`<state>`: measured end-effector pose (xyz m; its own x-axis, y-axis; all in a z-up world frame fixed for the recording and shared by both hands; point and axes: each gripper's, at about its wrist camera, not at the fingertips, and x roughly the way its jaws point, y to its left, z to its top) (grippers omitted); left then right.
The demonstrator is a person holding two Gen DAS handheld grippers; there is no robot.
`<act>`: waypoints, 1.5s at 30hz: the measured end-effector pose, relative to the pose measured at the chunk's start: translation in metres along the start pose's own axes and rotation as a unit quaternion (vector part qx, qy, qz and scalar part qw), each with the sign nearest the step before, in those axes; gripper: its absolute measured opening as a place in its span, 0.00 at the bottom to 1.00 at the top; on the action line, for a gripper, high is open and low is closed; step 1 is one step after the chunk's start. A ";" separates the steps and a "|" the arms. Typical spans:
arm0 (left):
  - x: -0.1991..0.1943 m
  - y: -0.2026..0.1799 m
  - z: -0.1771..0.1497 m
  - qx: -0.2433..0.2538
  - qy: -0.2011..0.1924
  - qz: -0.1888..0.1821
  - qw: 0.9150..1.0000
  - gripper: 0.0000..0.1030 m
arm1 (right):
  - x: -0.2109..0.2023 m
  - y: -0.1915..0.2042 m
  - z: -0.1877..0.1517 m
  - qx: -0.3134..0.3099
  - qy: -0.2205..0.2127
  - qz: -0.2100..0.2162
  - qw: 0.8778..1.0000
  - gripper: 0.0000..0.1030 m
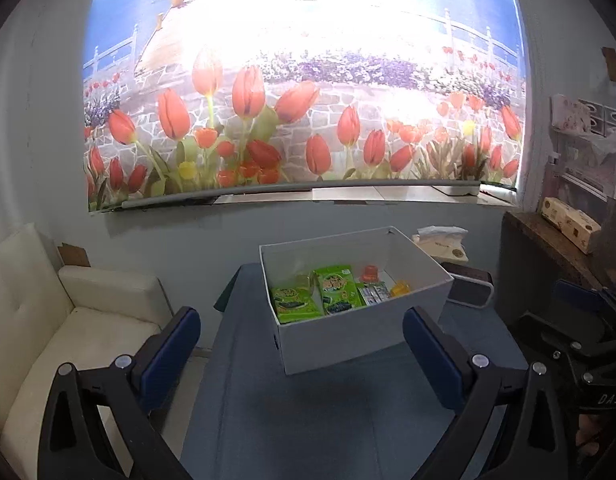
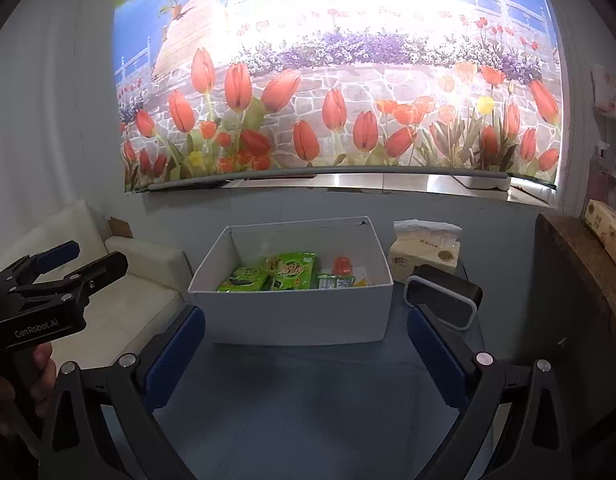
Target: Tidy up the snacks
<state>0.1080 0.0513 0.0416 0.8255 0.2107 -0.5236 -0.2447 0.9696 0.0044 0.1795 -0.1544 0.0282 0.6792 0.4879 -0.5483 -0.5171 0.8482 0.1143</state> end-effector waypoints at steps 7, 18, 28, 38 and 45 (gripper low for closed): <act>-0.044 -0.011 -0.029 0.012 0.039 -0.037 0.998 1.00 | -0.049 0.014 -0.027 0.001 -0.001 0.001 1.000 1.00; -0.063 -0.012 -0.046 -0.007 0.064 -0.062 0.996 1.00 | -0.075 0.009 -0.040 0.016 0.010 0.008 1.000 1.00; -0.070 -0.009 -0.039 -0.005 0.055 -0.065 0.996 1.00 | -0.078 0.015 -0.041 0.016 0.010 0.004 1.000 1.00; -0.069 -0.010 -0.038 -0.004 0.057 -0.065 0.996 1.00 | -0.079 0.019 -0.040 0.007 0.007 0.002 1.000 1.00; -0.067 -0.010 -0.039 -0.002 0.060 -0.065 0.996 1.00 | -0.079 0.019 -0.039 0.007 0.008 0.002 1.000 1.00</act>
<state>0.0353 0.0229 0.0437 0.7836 0.0659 -0.6178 -0.1415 0.9872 -0.0742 0.0952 -0.1848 0.0413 0.6687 0.4884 -0.5607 -0.5125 0.8491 0.1283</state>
